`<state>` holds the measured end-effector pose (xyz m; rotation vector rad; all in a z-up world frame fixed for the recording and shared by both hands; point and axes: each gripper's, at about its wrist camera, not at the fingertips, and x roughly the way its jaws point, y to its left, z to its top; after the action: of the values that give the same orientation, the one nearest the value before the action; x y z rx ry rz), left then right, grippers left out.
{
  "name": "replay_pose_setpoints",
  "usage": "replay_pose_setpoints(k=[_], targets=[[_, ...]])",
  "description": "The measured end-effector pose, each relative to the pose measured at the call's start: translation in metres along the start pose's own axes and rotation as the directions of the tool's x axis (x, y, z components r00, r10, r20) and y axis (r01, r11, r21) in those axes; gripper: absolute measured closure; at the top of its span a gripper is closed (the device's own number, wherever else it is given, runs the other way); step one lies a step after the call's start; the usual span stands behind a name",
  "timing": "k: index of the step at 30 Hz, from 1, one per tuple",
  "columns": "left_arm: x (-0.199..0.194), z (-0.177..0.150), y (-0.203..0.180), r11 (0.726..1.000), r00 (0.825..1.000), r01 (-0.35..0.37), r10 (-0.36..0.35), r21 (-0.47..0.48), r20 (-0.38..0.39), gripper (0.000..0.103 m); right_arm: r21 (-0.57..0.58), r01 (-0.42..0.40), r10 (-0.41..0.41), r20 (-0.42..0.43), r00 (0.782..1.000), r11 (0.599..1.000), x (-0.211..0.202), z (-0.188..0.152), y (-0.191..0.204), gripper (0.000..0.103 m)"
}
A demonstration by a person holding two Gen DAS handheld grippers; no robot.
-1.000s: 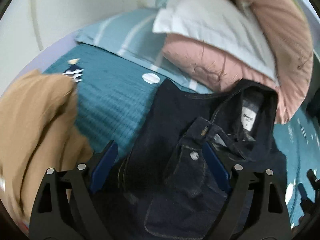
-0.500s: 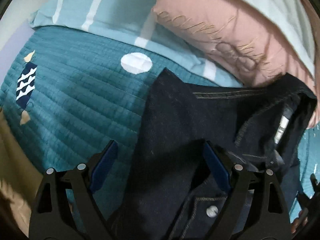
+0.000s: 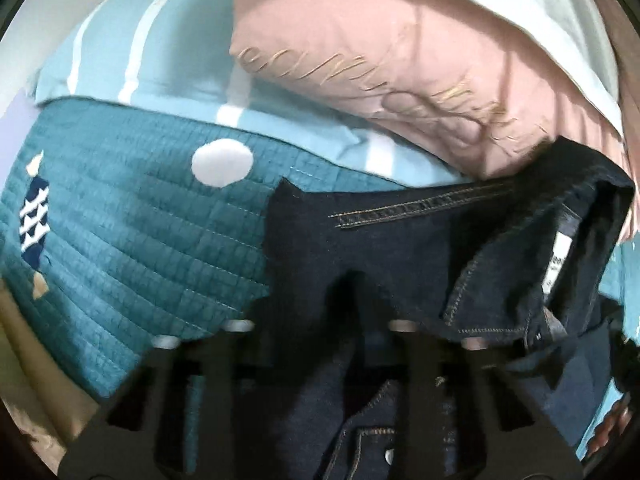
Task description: Fold large clothes
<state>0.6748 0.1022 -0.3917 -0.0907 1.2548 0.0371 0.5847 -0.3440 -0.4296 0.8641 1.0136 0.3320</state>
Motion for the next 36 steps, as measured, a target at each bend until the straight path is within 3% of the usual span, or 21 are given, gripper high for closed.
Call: replay_pose_setpoints(k=[1, 5, 9, 15, 21, 26, 31, 36], targets=[[-0.005, 0.0, 0.001, 1.0, 1.0, 0.01, -0.01, 0.0, 0.008, 0.092, -0.021, -0.006, 0.007, 0.011, 1.0, 1.0, -0.005, 0.0, 0.005, 0.094], [-0.034, -0.002, 0.013, 0.994, 0.993, 0.105, -0.103, -0.024, 0.057, 0.094, -0.053, -0.036, 0.039, 0.052, 0.998, 0.998, -0.022, -0.004, 0.025, 0.094], [-0.076, -0.016, 0.016, 0.981, 0.973, 0.195, -0.194, 0.001, 0.125, 0.094, -0.074, -0.065, 0.072, 0.089, 0.994, 0.995, -0.045, -0.017, 0.048, 0.094], [-0.14, -0.061, 0.012, 0.963, 0.943, 0.263, -0.268, 0.05, 0.195, 0.095, -0.126, -0.093, 0.108, 0.117, 0.987, 0.988, -0.088, -0.046, 0.079, 0.094], [-0.189, -0.123, 0.045, 0.953, 0.928, 0.292, -0.302, 0.075, 0.22, 0.095, -0.162, -0.101, 0.119, 0.109, 0.987, 0.982, -0.143, -0.095, 0.096, 0.094], [-0.211, -0.193, 0.076, 0.954, 0.934, 0.287, -0.299, 0.089, 0.195, 0.095, -0.177, -0.076, 0.092, 0.087, 0.992, 0.981, -0.182, -0.147, 0.099, 0.094], [-0.216, -0.256, 0.113, 0.949, 0.938, 0.311, -0.314, 0.044, 0.145, 0.093, -0.137, -0.048, 0.053, 0.032, 0.998, 0.989, -0.208, -0.199, 0.082, 0.094], [-0.195, -0.312, 0.135, 0.957, 0.957, 0.287, -0.288, 0.031, 0.04, 0.087, -0.144, 0.085, -0.101, -0.113, 0.988, 0.986, -0.206, -0.252, 0.055, 0.09]])
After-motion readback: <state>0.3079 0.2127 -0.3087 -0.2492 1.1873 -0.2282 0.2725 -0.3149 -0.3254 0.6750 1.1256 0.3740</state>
